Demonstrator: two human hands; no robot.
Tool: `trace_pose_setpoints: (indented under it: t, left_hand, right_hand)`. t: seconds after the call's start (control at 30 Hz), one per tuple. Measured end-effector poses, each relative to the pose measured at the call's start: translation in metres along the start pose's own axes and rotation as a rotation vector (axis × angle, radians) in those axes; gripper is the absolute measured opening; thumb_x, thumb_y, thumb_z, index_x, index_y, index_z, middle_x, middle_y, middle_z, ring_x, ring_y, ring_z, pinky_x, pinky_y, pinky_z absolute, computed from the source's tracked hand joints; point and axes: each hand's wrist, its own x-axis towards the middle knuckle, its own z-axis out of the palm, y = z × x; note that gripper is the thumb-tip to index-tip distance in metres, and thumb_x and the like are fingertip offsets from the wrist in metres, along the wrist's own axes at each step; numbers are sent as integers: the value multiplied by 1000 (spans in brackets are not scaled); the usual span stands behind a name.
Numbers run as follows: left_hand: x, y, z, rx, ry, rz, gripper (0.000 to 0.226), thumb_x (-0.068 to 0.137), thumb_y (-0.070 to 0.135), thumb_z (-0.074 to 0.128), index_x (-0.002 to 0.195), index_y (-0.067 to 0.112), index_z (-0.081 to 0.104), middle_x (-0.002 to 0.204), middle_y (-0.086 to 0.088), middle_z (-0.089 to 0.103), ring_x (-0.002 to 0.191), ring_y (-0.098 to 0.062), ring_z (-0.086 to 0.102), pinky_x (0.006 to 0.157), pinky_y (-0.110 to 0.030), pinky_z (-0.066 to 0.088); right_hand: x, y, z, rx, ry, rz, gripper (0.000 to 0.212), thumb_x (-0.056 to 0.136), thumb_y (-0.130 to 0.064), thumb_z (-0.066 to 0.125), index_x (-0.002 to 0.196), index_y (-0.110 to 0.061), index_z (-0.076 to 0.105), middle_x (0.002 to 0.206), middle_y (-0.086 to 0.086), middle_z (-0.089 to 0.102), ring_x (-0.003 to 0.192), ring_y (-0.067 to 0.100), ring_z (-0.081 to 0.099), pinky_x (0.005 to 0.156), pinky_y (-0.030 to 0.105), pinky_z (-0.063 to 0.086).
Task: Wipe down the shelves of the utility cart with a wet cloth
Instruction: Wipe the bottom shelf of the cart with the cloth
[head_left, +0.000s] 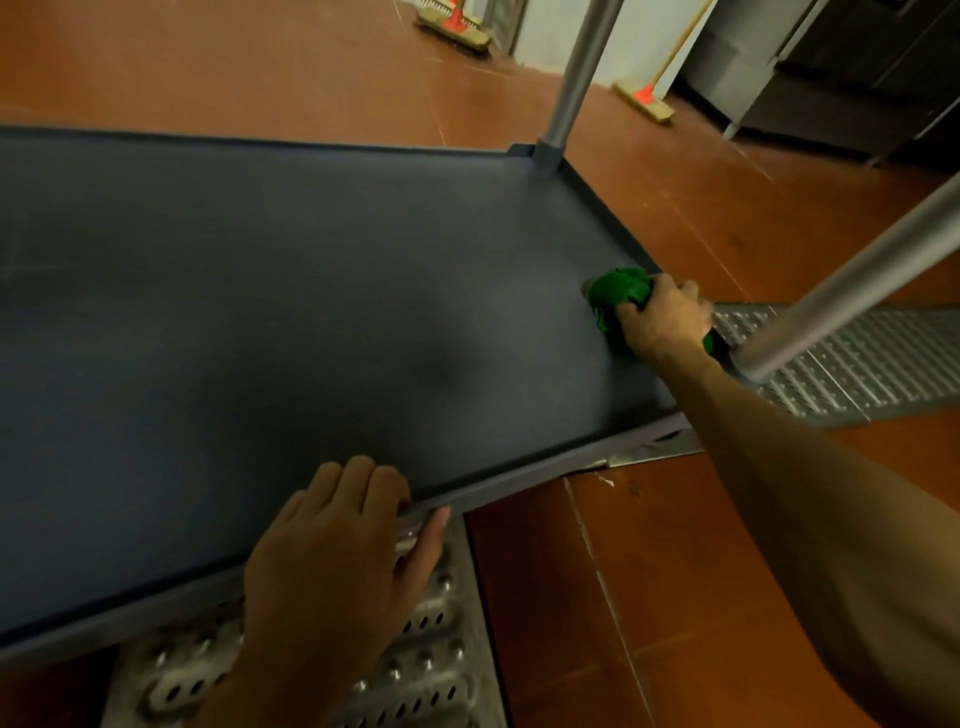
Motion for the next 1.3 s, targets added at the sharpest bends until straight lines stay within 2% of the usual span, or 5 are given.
trace_pose_setpoints:
  t: [0.37, 0.67, 1.0, 1.17, 1.3]
  left_hand:
    - [0, 3, 5, 9, 30, 30, 33, 90, 46, 53, 73, 18, 58, 71, 1, 50, 62, -22, 50, 54, -33, 41]
    - [0, 2, 4, 3, -51, 36, 32, 91, 48, 50, 78, 20, 58, 74, 3, 50, 63, -15, 46, 55, -28, 41]
    - [-2, 1, -4, 8, -60, 35, 28, 91, 45, 59, 86, 18, 61, 78, 1, 55, 68, -17, 50, 58, -28, 41]
    - [-1, 1, -18, -65, -162, -33, 23, 95, 42, 52, 99, 21, 62, 95, 2, 61, 82, -16, 55, 63, -26, 46]
    - [-3, -16, -51, -203, -324, -30, 27, 102, 33, 42, 111, 23, 65, 109, 4, 60, 97, -15, 54, 76, -25, 49]
  right_hand:
    - [27, -61, 11, -17, -51, -105, 64, 89, -48, 53, 140, -12, 41, 147, 21, 33, 132, 48, 30, 110, 56, 30]
    - [-28, -150, 37, -16, -59, -480, 64, 87, -57, 52, 140, -23, 44, 139, 14, 39, 122, 45, 38, 104, 49, 34]
    - [-157, -144, 36, 69, -48, -879, 76, 75, -62, 48, 134, -15, 54, 130, 17, 52, 109, 44, 47, 89, 48, 41]
    - [-191, -126, 20, 65, -191, -869, 80, 78, -62, 33, 145, -19, 45, 143, 15, 43, 128, 42, 36, 106, 52, 30]
    - [-206, -118, 0, 31, -328, -847, 74, 81, -52, 41, 150, -25, 36, 155, 10, 31, 143, 39, 19, 118, 54, 16]
